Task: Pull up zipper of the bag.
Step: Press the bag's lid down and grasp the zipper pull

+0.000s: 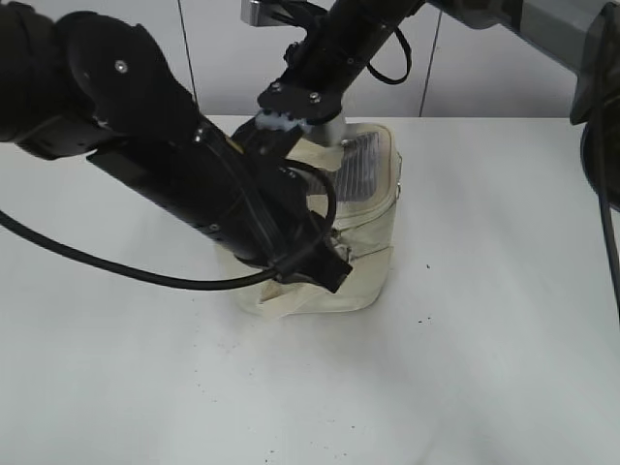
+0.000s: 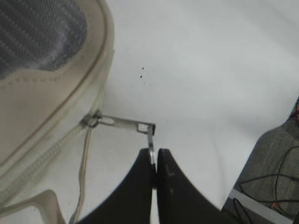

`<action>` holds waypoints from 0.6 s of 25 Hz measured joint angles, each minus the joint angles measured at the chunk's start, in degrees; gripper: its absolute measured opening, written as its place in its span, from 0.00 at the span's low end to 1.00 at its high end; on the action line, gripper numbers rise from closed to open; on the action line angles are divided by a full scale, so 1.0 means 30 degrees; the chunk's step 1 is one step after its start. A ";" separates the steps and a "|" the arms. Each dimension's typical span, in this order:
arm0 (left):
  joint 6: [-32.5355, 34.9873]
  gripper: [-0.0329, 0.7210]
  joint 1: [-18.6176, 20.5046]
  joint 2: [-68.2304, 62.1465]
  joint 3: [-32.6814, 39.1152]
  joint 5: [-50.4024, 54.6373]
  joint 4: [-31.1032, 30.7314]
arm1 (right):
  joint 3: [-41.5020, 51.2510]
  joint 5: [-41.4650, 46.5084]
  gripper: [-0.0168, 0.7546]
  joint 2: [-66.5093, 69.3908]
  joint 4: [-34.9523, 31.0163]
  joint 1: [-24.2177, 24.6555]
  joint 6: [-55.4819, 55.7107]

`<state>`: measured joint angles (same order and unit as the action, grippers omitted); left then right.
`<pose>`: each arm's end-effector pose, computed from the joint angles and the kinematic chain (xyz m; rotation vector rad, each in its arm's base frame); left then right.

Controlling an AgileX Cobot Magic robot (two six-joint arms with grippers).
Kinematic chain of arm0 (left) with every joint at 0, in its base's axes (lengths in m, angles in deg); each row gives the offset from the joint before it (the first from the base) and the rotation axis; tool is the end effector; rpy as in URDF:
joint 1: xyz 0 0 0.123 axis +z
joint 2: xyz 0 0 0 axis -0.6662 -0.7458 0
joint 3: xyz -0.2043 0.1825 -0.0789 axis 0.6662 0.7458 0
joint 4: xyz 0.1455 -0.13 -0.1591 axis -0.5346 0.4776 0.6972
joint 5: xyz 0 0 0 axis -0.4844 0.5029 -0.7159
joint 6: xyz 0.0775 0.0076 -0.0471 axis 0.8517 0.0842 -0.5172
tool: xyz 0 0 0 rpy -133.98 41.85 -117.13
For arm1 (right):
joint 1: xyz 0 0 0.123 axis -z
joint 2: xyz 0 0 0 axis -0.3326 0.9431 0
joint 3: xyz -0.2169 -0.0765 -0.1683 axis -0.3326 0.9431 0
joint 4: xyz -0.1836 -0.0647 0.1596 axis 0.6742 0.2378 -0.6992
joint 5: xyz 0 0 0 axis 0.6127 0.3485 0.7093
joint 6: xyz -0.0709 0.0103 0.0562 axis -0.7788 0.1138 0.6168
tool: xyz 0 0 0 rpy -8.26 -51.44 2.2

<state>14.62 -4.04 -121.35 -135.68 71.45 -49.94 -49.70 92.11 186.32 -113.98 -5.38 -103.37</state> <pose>0.2235 -0.2721 0.2201 1.1503 2.3822 -0.7103 0.4601 0.2616 0.2087 -1.1744 2.4314 0.7182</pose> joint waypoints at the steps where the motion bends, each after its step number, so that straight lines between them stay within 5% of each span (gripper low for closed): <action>1: -0.0685 0.04 0.0141 0.0018 0.0000 0.0331 -0.0596 | 0.0000 0.0000 0.06 0.0000 0.0019 0.0000 0.0056; 15: -0.7483 0.04 0.0458 0.1055 0.0000 0.2201 -0.8288 | -0.0101 0.0000 0.05 0.0000 0.0409 0.0000 0.0320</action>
<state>-7.83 -2.66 -118.18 -135.68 78.05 -74.80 -50.00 92.11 186.32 -112.75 -5.38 -102.41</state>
